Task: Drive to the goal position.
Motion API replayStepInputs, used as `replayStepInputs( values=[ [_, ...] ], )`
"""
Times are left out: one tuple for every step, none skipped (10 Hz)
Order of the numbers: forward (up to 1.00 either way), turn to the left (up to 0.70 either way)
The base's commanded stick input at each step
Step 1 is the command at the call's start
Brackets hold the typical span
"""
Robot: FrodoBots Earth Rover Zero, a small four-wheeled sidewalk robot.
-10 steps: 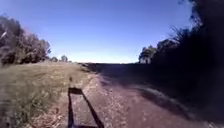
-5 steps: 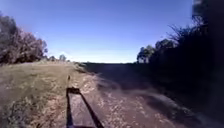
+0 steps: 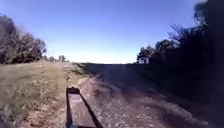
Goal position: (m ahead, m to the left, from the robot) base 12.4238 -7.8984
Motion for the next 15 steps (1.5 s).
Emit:
replayStepInputs(
  values=[
    [0.85,0.00],
    [0.85,0.00],
    [0.85,-0.05],
    [0.85,-0.28],
    [0.85,-0.34],
    [0.85,-0.34],
    [0.85,-0.34],
    [0.85,-0.27],
    [0.85,-0.16],
    [0.85,-0.06],
    [0.85,0.00],
    [0.85,0.00],
    [0.85,0.00],
    [0.85,0.00],
    [0.85,0.00]
  ],
)
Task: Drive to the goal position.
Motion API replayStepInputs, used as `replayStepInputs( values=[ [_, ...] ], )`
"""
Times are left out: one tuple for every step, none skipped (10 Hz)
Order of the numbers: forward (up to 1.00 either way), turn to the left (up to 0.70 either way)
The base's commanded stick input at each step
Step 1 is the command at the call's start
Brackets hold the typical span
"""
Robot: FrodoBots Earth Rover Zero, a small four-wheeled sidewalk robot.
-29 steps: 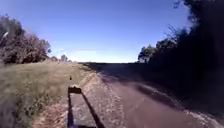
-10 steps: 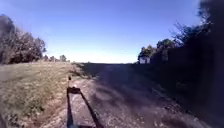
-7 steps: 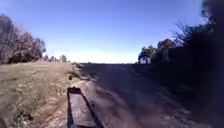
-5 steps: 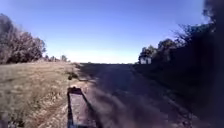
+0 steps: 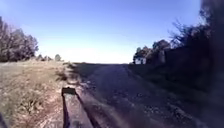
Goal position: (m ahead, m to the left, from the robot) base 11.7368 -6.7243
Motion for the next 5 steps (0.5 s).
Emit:
replayStepInputs(
  values=[
    [0.85,0.00],
    [0.85,0.00],
    [0.85,0.00],
    [0.85,0.00],
    [0.85,0.00]
  ],
)
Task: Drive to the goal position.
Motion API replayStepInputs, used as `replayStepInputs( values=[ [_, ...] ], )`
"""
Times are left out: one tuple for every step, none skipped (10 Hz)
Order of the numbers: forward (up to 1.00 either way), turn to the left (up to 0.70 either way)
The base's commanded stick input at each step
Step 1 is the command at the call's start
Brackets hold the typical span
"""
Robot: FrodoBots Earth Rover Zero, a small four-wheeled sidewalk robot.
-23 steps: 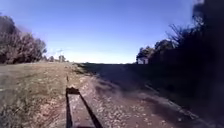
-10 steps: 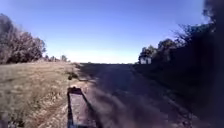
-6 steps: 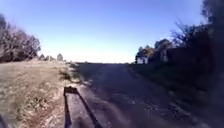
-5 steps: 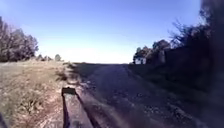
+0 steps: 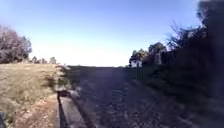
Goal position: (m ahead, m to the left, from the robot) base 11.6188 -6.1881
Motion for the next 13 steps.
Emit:
replayStepInputs(
  values=[
    [0.85,0.00],
    [0.85,0.00],
    [0.85,0.00],
    [0.85,0.00],
    [0.85,0.00],
    [0.85,0.00],
    [0.85,0.00],
    [0.85,0.00],
    [0.85,0.00],
    [0.85,0.00],
    [0.85,0.00],
    [0.85,0.00],
    [0.85,0.00]
  ],
)
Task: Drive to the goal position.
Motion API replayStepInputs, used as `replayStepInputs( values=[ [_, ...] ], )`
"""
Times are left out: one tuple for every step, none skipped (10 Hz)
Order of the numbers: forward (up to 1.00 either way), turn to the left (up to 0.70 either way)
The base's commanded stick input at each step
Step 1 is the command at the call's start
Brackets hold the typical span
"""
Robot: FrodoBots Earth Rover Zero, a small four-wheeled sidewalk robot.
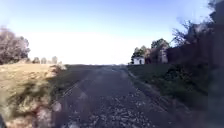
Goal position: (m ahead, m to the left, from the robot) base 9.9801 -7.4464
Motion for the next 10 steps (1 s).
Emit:
replayStepInputs(
  values=[
    [0.85,0.00],
    [0.85,0.00],
    [0.85,0.00],
    [0.85,0.00],
    [0.85,0.00],
    [0.85,0.00],
    [0.85,0.00],
    [0.85,0.00],
    [0.85,0.00],
    [0.85,0.00]
  ],
)
